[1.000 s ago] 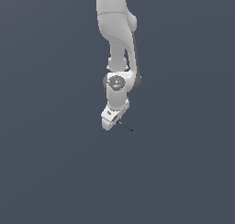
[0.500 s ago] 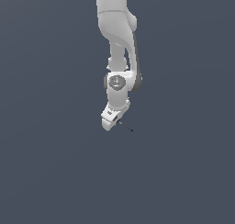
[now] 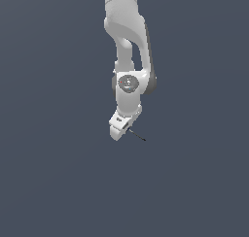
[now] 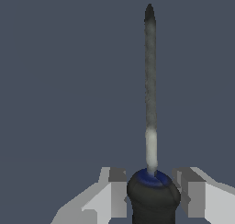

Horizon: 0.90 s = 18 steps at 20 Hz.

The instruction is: Pick up the object and move it to a goal position.

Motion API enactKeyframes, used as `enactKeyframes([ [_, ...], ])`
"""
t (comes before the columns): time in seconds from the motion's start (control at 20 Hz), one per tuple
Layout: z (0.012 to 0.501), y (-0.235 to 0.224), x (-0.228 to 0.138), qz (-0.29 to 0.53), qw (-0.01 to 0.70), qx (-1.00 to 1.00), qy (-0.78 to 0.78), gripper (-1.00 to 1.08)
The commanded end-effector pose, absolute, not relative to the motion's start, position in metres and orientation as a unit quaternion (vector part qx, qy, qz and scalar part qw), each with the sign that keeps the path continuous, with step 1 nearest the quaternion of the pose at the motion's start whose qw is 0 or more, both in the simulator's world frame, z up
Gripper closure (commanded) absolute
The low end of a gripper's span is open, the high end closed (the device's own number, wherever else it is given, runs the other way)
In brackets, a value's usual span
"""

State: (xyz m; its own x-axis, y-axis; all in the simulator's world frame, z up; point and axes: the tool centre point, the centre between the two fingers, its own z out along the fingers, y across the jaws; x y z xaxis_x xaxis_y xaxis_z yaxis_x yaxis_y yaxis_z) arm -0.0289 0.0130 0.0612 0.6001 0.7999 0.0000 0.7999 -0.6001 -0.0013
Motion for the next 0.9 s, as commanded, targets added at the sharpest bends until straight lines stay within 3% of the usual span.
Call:
enactKeyframes([
  [0.0, 0.077, 0.019, -0.017, 0.000, 0.000, -0.894, -0.447, 1.08],
  [0.4, 0.111, 0.030, 0.009, 0.000, 0.000, -0.894, -0.447, 1.08],
  [0.85, 0.116, 0.032, 0.016, 0.000, 0.000, -0.895, -0.447, 1.08],
])
